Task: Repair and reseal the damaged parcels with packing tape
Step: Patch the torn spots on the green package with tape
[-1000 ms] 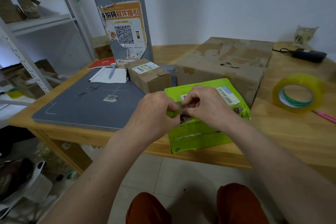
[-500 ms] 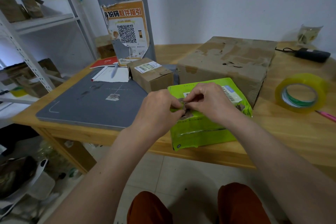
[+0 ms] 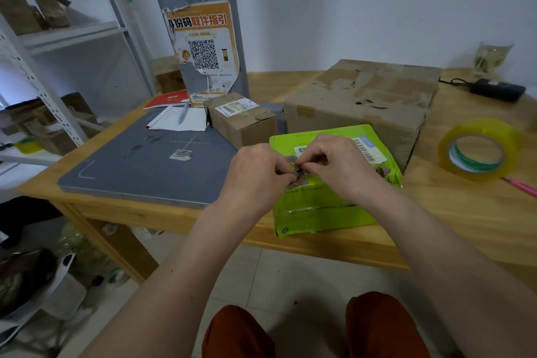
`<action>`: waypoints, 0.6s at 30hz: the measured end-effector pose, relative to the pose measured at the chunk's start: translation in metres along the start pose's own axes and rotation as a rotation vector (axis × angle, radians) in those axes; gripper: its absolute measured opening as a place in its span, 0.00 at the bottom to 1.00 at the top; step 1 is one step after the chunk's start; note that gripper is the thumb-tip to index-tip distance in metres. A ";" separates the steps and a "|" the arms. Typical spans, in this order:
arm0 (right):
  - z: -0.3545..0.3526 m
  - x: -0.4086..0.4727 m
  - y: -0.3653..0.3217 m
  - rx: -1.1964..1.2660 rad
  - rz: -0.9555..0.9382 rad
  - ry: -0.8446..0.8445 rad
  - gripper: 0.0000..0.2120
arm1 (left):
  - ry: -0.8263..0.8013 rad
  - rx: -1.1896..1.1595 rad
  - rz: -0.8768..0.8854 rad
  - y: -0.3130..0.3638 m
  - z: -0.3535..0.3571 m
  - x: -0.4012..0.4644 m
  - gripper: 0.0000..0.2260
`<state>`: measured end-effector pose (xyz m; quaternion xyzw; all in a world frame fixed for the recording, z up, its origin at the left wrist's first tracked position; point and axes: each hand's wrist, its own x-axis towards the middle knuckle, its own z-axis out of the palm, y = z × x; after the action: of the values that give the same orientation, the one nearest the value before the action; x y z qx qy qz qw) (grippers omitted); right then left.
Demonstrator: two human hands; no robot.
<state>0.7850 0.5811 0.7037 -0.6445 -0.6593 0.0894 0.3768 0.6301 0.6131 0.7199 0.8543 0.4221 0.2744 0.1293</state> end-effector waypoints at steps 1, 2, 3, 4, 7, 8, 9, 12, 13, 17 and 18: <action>0.000 -0.001 0.001 0.005 -0.007 -0.013 0.06 | 0.000 -0.001 -0.003 -0.001 0.000 0.000 0.03; 0.000 -0.001 0.001 0.012 -0.017 -0.027 0.06 | 0.002 -0.004 -0.003 -0.001 0.001 0.000 0.03; 0.000 -0.002 0.002 0.013 -0.026 -0.044 0.06 | 0.009 -0.010 0.001 -0.001 0.002 -0.001 0.03; -0.001 -0.003 0.001 0.009 -0.032 -0.059 0.06 | 0.018 -0.014 0.012 -0.001 0.002 -0.002 0.03; -0.001 -0.004 0.001 0.020 -0.023 -0.066 0.08 | 0.048 -0.056 0.064 -0.006 0.005 -0.003 0.03; -0.001 -0.005 0.001 0.041 -0.020 -0.060 0.09 | 0.065 -0.094 0.083 -0.010 0.006 -0.003 0.04; -0.002 -0.006 0.002 0.068 -0.019 -0.056 0.12 | 0.075 -0.145 0.091 -0.015 0.006 -0.003 0.06; -0.004 -0.009 0.003 0.149 -0.034 -0.085 0.18 | 0.038 -0.337 0.103 -0.030 0.004 -0.011 0.09; -0.004 -0.010 0.002 0.164 -0.046 -0.099 0.20 | 0.009 -0.380 0.120 -0.032 0.004 -0.016 0.10; -0.007 -0.012 -0.006 0.172 -0.073 -0.226 0.13 | 0.018 -0.408 0.137 -0.039 0.017 -0.022 0.08; -0.009 -0.012 -0.008 0.167 -0.070 -0.268 0.10 | 0.025 -0.438 0.105 -0.040 0.019 -0.021 0.06</action>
<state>0.7834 0.5659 0.7104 -0.5697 -0.7160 0.2159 0.3407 0.6048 0.6206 0.6788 0.8232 0.3089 0.3766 0.2917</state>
